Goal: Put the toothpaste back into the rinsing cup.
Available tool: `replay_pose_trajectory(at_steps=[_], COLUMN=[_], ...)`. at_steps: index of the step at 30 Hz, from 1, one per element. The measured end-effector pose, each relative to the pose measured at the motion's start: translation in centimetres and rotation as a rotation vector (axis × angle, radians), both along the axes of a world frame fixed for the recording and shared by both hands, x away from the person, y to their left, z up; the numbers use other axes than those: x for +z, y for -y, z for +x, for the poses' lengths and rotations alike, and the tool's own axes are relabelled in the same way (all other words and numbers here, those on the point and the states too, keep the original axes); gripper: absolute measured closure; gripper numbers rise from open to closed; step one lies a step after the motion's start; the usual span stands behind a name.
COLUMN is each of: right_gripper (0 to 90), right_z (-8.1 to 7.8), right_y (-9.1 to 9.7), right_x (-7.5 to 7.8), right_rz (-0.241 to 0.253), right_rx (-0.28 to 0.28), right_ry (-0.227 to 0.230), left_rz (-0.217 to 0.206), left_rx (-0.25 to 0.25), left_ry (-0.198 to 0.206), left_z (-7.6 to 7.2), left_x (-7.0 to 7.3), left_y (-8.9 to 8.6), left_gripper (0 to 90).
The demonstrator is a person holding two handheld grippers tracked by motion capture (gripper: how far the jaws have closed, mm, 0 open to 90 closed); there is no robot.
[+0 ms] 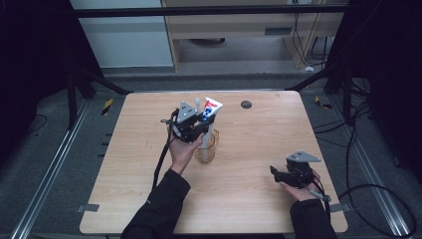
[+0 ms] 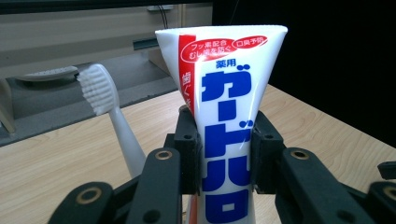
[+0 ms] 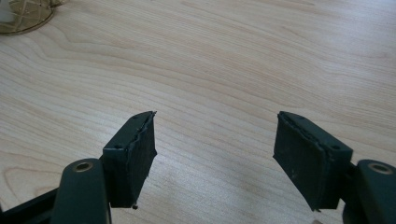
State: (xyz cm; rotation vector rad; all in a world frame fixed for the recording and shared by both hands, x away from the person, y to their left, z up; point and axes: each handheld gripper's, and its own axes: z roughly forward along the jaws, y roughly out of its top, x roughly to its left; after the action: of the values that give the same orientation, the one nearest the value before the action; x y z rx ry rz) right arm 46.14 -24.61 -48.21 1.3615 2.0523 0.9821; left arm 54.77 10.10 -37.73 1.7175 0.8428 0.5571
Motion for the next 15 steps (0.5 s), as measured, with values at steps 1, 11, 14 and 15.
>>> replay_pose_trajectory(at_steps=[1,11,14,15], right_gripper=[29.4,29.5,29.5,29.5], right_z=[0.0,0.0,0.0,0.0], right_y=[0.0,-0.1,-0.2,-0.2], right_x=[0.0,-0.1,-0.1,-0.1], right_rz=[0.000,-0.009,-0.006,-0.006], right_rx=[0.001,0.005,0.004,0.004], right_ry=[0.001,-0.003,-0.006,-0.006], left_rz=[0.003,0.003,-0.002,0.003], left_rx=[0.001,0.008,-0.002,-0.001], left_ry=[0.001,-0.014,-0.010,-0.006], left_z=[0.1,0.7,0.7,0.6], left_x=[-0.2,-1.9,-2.2,-2.2], left_y=[0.0,0.0,0.0,0.1], left_gripper=[68.8,68.7,68.6,68.6])
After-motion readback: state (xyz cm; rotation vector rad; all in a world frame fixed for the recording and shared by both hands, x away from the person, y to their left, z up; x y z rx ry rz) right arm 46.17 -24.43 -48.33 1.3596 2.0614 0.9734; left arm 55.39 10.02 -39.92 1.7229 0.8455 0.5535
